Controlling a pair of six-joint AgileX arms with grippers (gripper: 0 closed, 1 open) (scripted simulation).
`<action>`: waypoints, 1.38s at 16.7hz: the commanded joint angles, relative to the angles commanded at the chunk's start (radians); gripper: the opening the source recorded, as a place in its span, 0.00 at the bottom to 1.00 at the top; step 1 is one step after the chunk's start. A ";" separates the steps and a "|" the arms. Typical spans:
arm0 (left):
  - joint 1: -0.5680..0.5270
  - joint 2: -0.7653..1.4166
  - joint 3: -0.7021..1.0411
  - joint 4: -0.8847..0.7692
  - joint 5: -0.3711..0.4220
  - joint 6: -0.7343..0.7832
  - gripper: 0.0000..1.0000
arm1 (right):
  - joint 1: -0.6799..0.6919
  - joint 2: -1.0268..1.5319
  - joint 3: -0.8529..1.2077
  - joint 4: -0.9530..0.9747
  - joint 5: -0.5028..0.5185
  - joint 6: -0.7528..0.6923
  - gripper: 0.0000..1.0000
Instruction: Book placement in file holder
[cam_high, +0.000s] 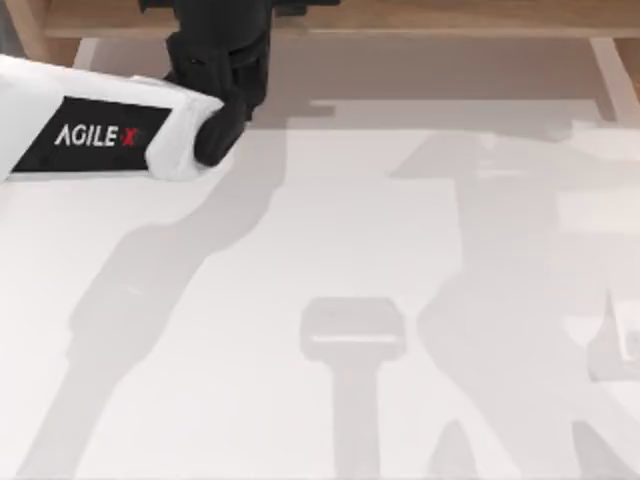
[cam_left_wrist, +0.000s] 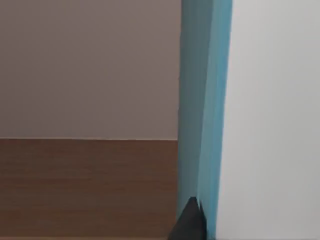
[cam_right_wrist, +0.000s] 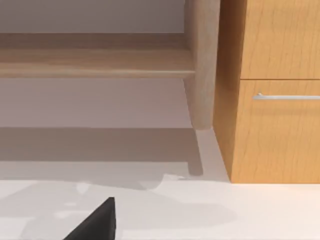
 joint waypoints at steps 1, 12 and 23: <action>0.000 0.000 0.000 0.000 0.000 0.000 0.00 | 0.000 0.000 0.000 0.000 0.000 0.000 1.00; -0.003 -0.024 0.021 -0.049 -0.001 0.003 0.00 | 0.000 0.000 0.000 0.000 0.000 0.000 1.00; 0.068 -0.273 -0.177 -0.175 0.242 0.282 0.00 | 0.000 0.000 0.000 0.000 0.000 0.000 1.00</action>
